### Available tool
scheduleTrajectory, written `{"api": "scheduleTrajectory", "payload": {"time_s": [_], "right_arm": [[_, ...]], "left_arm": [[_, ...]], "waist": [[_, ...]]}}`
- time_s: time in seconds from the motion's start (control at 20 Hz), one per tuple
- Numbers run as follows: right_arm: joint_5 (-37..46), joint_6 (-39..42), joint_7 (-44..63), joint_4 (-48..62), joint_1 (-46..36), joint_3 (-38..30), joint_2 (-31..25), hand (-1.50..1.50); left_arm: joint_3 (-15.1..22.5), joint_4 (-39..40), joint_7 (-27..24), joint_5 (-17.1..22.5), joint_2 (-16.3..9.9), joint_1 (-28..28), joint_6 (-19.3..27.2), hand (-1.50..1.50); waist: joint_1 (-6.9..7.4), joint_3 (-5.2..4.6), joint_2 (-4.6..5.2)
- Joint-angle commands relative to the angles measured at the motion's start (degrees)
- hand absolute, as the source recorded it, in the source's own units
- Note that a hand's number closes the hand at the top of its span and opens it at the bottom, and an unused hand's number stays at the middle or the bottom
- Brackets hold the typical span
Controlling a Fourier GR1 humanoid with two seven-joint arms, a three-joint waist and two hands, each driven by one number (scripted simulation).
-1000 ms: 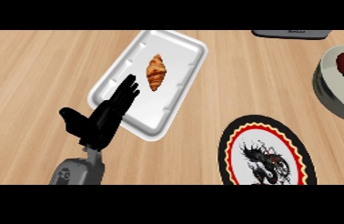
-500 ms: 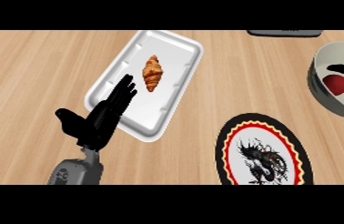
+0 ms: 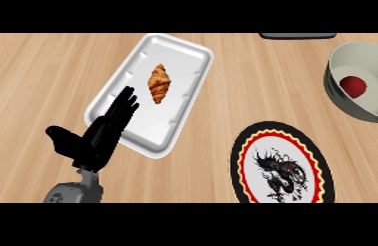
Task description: Pick the tomato from the plate and place it in the bowl
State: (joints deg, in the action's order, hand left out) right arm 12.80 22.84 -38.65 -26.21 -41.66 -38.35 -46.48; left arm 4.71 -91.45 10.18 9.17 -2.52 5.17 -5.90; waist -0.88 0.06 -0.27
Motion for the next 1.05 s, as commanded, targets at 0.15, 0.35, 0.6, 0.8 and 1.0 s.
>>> {"api": "scheduleTrajectory", "payload": {"time_s": [0.15, 0.35, 0.6, 0.8, 1.0], "right_arm": [[-10.6, 18.1, -9.0, -3.0, 15.3, -7.6, -5.3, -1.5], [-14.9, 23.4, -10.3, -7.5, 24.5, -10.0, -6.3, -1.5], [-19.1, 28.2, -13.9, -14.3, 36.7, -11.4, -4.6, 1.5], [-21.4, 29.8, -14.9, -19.2, 47.4, -11.0, -0.7, 1.5], [-20.1, 30.5, -16.6, -26.1, 56.8, -6.5, 1.8, 1.5]], "left_arm": [[-1.9, -0.3, 0.7, 0.5, -0.8, -0.7, 0.7, 0.0], [-2.5, 0.1, -1.1, 0.3, -0.8, -1.3, 0.8, 0.0], [-2.6, -1.0, -0.8, 0.2, -0.5, -3.9, 1.7, 0.0], [-4.0, -2.7, -0.1, 1.3, -1.3, -4.3, 1.7, 0.0], [-4.2, -2.4, -0.7, 0.9, -1.4, -5.9, 1.8, 0.0]], "waist": [[-2.76, -0.06, -0.63], [-3.61, -0.09, -0.68], [-6.57, 0.0, -1.3], [-7.81, 0.04, -1.62], [-8.58, 0.19, -1.74]]}}
